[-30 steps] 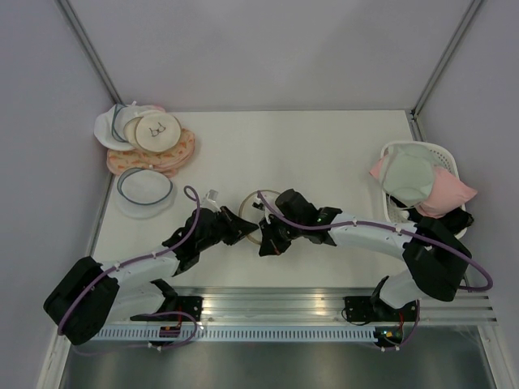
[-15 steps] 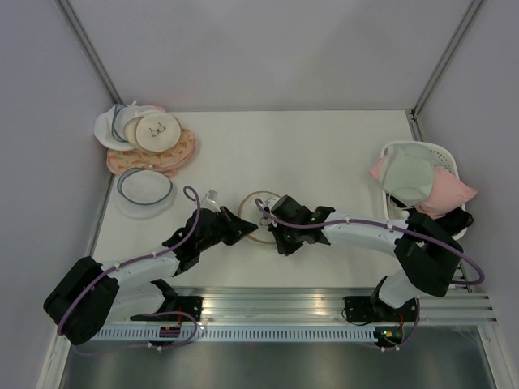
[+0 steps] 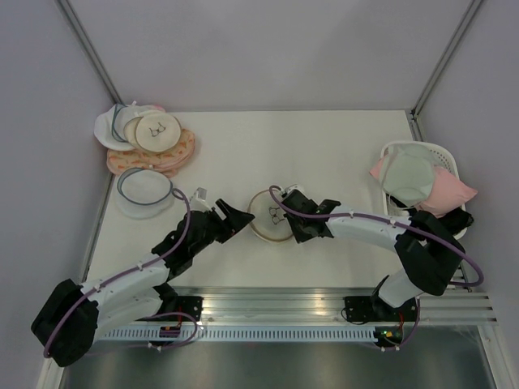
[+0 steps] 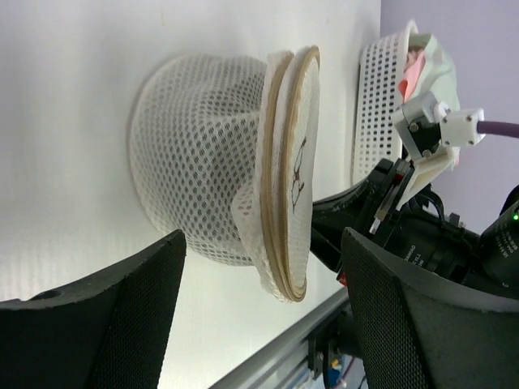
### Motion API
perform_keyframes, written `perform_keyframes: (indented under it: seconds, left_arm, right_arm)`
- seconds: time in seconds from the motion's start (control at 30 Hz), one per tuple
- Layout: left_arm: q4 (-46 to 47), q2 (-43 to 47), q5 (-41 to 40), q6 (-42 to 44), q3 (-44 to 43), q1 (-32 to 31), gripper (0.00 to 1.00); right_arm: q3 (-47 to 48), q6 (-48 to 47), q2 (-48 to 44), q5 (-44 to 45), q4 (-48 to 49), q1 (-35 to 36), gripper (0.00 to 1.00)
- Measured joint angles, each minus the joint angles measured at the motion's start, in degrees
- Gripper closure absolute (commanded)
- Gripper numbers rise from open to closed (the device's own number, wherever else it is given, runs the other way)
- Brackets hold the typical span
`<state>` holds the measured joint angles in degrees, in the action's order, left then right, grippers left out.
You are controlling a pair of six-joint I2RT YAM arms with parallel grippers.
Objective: Unzip the laundry bag and remove the bra
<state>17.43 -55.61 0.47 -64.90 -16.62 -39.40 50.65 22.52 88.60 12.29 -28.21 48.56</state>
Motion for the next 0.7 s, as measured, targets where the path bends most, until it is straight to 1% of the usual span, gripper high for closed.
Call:
perform_keyframes:
  seconds: [0.13,0.23,0.4,0.6,0.7]
  left_arm:
    - [-1.2,4.0,-5.2,1.0,1.5,0.0,0.19]
    - [-1.3,3.5,-6.9,1.7,2.6,0.0,0.21]
    - [-0.2,-2.8,-7.6,2.5,2.6,0.0,0.27]
    - [3.4,-9.9,-6.8,2.7,2.7,0.0,0.29]
    - [5.6,-11.5,-5.9,2.7,2.7,0.0,0.29]
  right_arm:
    - [0.0,0.3,0.0,0.9,0.1,-0.7,0.99]
    - [0.0,0.3,0.5,1.2,0.4,-1.2,1.0]
    - [-0.1,0.3,2.4,1.2,0.7,-1.9,1.0]
    - [-1.1,0.3,3.0,1.1,1.8,-2.7,1.0]
    - [-1.1,0.2,3.0,1.1,2.2,-2.7,1.0]
